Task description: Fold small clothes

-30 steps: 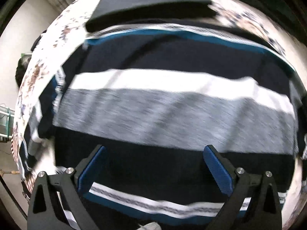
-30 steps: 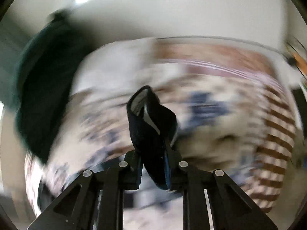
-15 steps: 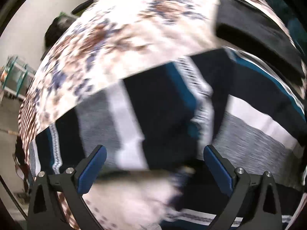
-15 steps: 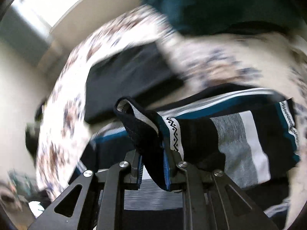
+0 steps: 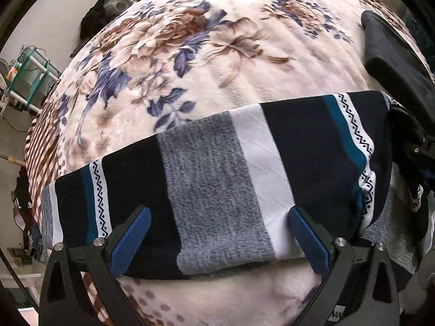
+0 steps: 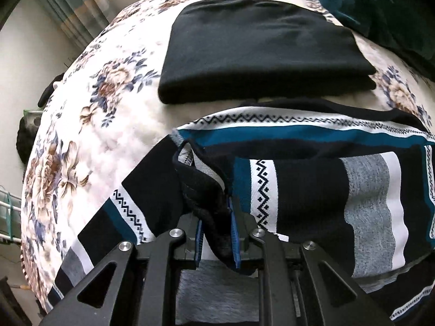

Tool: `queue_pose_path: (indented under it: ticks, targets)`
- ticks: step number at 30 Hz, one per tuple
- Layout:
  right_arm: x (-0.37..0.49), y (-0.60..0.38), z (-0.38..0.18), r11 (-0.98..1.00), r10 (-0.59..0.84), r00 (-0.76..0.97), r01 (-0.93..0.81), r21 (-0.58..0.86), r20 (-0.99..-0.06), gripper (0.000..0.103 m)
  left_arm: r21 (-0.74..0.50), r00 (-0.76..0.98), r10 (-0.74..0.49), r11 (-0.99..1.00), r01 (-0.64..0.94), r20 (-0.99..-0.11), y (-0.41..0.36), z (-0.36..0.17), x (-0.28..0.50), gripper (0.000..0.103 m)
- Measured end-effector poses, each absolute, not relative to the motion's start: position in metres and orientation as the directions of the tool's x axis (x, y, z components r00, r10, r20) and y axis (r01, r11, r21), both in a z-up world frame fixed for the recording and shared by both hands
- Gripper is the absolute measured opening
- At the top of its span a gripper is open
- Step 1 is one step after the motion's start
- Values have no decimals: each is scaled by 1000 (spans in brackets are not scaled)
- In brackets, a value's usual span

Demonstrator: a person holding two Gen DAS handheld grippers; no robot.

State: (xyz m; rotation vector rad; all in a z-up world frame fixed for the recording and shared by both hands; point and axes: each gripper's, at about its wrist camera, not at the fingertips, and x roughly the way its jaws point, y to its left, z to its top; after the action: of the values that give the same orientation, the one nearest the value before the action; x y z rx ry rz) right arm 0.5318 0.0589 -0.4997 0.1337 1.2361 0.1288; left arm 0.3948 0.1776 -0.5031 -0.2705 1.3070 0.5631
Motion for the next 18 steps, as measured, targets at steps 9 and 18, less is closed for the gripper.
queue_pose_path:
  ticks: [9, 18]
  targets:
    - [524, -11, -471, 891, 420, 224, 83, 447, -879, 78, 43, 179, 199, 776, -629, -964, 210, -475, 344, 103]
    - [488, -121, -446, 951, 171, 231, 214, 222, -958, 82, -351, 351, -38, 208, -913, -936, 310, -517, 207, 103]
